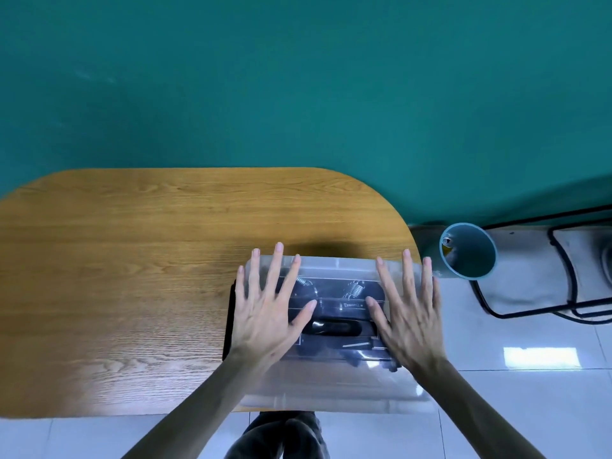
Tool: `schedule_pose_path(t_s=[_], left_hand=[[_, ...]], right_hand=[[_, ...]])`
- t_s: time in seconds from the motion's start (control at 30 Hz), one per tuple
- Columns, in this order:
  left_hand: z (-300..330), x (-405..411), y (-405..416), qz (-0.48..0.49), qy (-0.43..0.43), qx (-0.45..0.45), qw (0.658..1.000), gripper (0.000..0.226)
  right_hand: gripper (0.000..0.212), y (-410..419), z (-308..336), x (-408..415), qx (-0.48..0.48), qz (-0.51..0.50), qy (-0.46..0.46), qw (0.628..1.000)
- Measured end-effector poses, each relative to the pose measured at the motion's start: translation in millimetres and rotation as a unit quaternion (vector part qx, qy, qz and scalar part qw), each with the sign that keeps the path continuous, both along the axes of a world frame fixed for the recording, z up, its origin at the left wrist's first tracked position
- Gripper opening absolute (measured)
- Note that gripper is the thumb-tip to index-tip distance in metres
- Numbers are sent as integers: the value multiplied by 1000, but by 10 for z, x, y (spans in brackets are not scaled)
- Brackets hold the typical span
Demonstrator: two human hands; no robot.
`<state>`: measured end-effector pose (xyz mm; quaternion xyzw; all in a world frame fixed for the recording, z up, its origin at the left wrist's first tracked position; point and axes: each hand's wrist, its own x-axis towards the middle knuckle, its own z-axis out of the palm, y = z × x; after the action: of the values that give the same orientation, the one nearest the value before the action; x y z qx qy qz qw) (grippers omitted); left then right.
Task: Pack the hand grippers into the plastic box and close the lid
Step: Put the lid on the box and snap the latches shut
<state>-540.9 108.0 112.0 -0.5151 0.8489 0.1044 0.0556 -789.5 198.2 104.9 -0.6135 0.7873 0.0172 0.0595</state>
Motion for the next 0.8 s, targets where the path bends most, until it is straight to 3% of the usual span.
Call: schedule_pose_path(t_s=[0.37, 0.8], left_hand=[[48, -68, -57, -9, -49, 22, 999, 77], [106, 0, 6, -18, -29, 19, 999, 74]], right_hand=[[70, -57, 22, -2, 22, 9, -12, 1000], [66, -37, 143, 17, 45, 0, -32, 998]])
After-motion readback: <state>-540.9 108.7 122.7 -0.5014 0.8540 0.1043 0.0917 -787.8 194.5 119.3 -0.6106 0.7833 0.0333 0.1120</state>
